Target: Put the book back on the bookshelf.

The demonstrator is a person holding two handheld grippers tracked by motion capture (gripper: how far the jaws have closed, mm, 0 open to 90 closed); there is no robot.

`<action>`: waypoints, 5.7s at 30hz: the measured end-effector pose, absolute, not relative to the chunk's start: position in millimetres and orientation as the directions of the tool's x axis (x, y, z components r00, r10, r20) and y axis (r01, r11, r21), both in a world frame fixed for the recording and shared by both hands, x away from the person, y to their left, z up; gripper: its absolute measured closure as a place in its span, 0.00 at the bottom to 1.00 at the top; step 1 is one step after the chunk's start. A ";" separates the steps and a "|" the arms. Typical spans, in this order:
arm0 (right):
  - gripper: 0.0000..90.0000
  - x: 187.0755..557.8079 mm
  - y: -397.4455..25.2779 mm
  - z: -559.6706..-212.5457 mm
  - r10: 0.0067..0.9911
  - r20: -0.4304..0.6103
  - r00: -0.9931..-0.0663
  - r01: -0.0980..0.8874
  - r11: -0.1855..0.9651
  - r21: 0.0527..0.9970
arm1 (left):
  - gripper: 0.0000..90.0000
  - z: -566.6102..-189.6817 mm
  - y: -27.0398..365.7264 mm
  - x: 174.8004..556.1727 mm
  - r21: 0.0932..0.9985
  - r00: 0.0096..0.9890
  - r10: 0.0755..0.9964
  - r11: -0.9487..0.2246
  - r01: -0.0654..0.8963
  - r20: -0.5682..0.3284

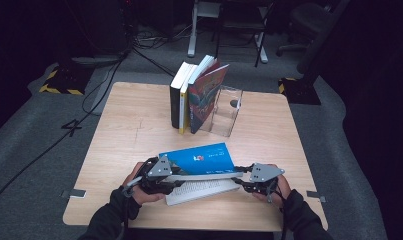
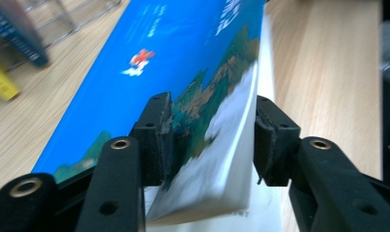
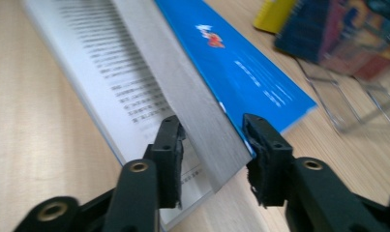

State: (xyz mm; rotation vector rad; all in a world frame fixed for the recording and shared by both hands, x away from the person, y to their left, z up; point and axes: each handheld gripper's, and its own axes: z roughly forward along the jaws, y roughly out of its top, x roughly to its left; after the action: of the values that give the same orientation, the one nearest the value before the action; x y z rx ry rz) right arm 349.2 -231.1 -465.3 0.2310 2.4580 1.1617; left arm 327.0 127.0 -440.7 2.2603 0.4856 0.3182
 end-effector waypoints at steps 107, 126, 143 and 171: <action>0.50 380.5 -231.8 -460.3 0.497 -0.126 -0.859 0.175 0.515 0.839 | 0.80 -428.1 107.4 328.4 0.902 0.826 0.563 -0.366 0.230 0.018; 0.51 368.2 -211.7 -470.5 0.388 -0.033 -0.921 0.160 0.455 0.876 | 0.82 -418.8 112.5 327.9 0.928 0.828 0.561 -0.300 0.222 -0.016; 0.50 352.0 -226.9 -410.5 0.440 -0.061 -0.896 0.079 0.293 0.953 | 0.82 -404.1 102.0 319.2 0.953 0.863 0.490 -0.181 0.242 -0.126; 0.40 348.9 -172.4 -375.6 0.479 -0.225 -0.849 -0.072 0.317 0.946 | 0.82 -411.8 130.1 305.3 0.959 0.816 0.546 -0.080 0.274 -0.188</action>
State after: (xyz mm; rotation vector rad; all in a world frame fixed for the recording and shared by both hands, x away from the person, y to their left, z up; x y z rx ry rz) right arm 348.9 -172.4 -375.6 0.3593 2.1185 1.5570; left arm 305.3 130.1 -411.8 1.6724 0.6494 0.2541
